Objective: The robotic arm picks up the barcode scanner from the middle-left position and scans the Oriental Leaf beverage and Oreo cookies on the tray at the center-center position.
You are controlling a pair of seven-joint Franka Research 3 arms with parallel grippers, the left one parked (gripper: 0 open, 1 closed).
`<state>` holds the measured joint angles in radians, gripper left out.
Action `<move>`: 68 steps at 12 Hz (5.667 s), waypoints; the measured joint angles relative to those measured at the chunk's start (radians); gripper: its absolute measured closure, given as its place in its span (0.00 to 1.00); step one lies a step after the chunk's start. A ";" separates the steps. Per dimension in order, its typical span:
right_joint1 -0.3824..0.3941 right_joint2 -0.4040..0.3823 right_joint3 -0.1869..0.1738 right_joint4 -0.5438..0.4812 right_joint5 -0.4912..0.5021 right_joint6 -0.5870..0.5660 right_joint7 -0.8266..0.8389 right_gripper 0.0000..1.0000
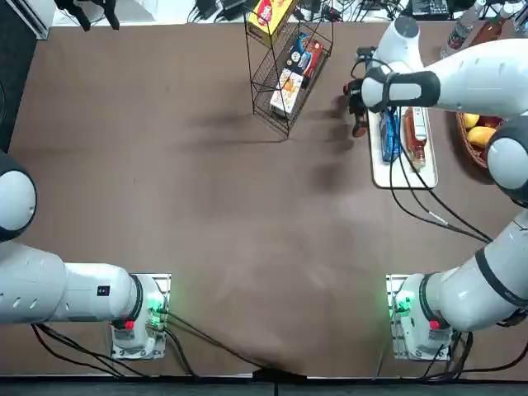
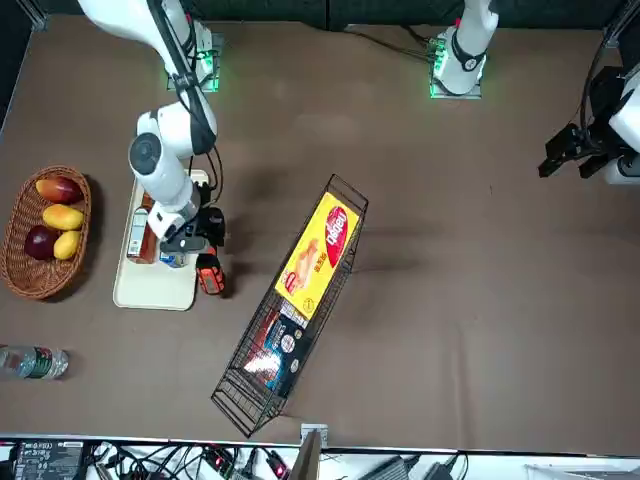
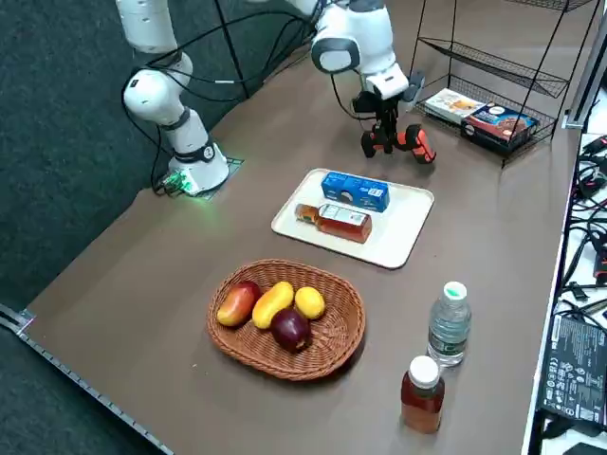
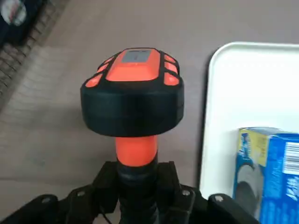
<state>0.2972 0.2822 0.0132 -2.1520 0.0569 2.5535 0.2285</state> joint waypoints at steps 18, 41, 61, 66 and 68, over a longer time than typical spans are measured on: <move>-0.261 -0.122 -0.012 0.074 -0.003 -0.492 -0.191 0.58; -0.258 -0.124 0.004 0.046 -0.003 -0.503 -0.201 0.58; -0.422 -0.129 -0.013 0.070 -0.087 -0.541 -0.324 0.58; -0.431 -0.129 -0.013 0.070 -0.104 -0.532 -0.324 0.58; -0.431 -0.124 -0.013 0.070 -0.105 -0.525 -0.324 0.58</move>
<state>-0.1334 0.1586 0.0003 -2.0818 -0.0477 2.0280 -0.0952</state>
